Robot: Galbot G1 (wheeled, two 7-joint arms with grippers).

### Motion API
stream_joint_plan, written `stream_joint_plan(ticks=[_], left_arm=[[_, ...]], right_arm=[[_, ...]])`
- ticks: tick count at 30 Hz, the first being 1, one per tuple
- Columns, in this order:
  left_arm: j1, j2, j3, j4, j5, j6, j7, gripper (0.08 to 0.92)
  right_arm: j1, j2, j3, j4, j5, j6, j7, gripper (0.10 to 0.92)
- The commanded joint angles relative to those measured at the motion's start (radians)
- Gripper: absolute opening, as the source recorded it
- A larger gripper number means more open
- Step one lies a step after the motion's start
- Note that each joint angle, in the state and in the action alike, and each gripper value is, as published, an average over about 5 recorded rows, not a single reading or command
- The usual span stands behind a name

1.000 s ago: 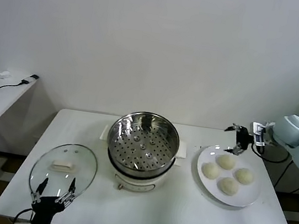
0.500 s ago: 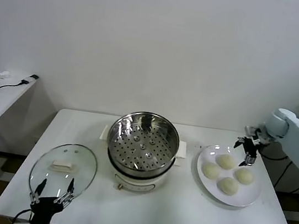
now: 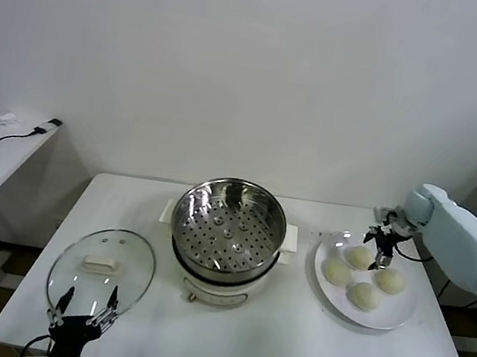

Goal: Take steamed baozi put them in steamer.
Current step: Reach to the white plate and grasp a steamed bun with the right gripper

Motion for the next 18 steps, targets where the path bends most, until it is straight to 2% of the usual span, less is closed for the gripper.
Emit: stream_joint_plan(ticks=[1, 11, 18], left_arm=[[0.000, 0.000, 0.001, -0.001, 0.000, 0.000, 0.000, 0.823], [-0.002, -0.001, 0.009, 0.004, 0.003, -0.008, 0.001, 0.823], [0.001, -0.003, 0.012, 0.004, 0.004, -0.010, 0.000, 0.823]], right_arm=[[-0.029, 0.049, 0.060, -0.092, -0.023, 0.000, 0.010, 0.823], [-0.019, 0.079, 0.083, -0.135, -0.041, -0.003, 0.014, 0.807], [-0.015, 0.083, 0.077, -0.144, -0.066, -0.010, -0.011, 0.705]])
